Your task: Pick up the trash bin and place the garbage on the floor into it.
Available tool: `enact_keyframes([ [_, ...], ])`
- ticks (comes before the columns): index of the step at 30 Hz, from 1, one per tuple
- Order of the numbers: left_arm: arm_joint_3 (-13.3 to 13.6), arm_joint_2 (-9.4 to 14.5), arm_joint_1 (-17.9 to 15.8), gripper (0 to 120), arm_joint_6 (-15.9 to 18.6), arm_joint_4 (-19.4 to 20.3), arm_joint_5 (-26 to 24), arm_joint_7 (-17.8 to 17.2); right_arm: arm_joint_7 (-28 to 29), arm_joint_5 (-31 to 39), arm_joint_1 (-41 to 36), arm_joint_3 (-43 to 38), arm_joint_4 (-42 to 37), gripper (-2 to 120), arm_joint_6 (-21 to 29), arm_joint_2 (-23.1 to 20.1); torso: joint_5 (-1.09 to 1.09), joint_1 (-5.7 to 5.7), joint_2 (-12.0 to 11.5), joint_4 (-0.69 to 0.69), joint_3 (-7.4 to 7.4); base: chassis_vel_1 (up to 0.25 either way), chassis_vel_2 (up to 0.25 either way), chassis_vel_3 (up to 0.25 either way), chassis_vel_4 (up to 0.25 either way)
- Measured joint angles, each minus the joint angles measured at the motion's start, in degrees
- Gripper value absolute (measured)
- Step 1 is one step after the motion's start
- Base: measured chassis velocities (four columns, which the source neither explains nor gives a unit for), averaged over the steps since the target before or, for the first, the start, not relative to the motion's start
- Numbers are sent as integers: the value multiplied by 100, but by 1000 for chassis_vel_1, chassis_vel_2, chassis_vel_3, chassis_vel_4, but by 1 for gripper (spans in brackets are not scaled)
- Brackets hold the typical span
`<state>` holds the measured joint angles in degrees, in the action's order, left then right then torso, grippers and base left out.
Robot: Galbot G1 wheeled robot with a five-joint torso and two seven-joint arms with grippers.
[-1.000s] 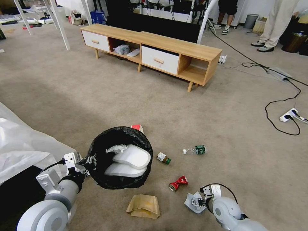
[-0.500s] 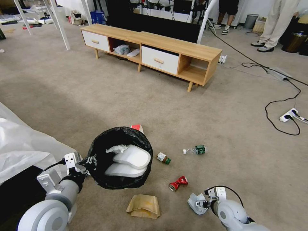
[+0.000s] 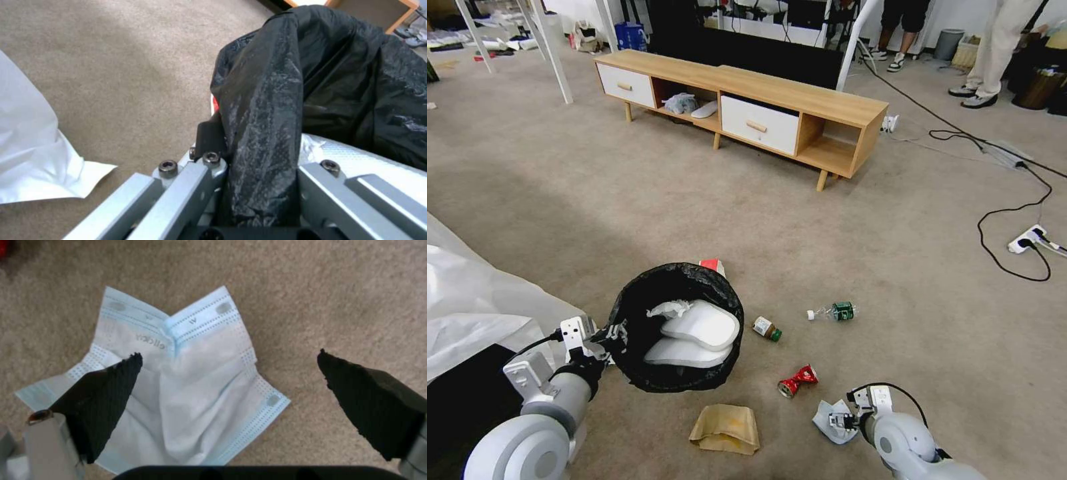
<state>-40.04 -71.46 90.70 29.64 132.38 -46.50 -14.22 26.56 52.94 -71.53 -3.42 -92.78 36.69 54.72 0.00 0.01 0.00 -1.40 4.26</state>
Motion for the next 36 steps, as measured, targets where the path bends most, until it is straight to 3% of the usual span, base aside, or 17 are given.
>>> enact_keyframes([
  [7,2,0,-37,0,-6,-53,0,15,11,12,30,40,-5,100,0,10,-1,0,0,0,0,0,0,0,0],
  [10,2,1,-49,0,-9,-71,-3,16,-1,9,48,68,49,92,0,31,0,0,0,0,0,0,0,0,0],
  [17,-7,-7,-56,0,-19,-118,-5,27,-68,-17,174,137,243,67,-19,113,0,0,0,0,0,0,0,0,0],
  [19,-7,-17,-64,0,-20,-136,-5,31,-124,-29,252,170,339,54,-28,169,-5,0,1,-1,-1,0,0,0,0],
  [24,-8,-28,-68,0,-22,-155,-4,32,-170,-66,301,185,419,41,-64,217,-11,0,2,-4,-2,0,0,0,0],
  [28,-15,-21,-71,0,-24,-156,-6,32,-181,-67,321,226,418,32,-78,211,-2,0,3,-2,-2,0,0,0,0],
  [30,-17,-16,-94,0,-25,-176,-9,31,-167,-65,356,242,438,19,-89,202,0,0,1,-1,0,0,0,0,0],
  [36,32,-23,-106,0,-25,-179,-7,22,-118,9,343,323,302,0,-94,190,8,0,0,1,1,0,0,0,0],
])
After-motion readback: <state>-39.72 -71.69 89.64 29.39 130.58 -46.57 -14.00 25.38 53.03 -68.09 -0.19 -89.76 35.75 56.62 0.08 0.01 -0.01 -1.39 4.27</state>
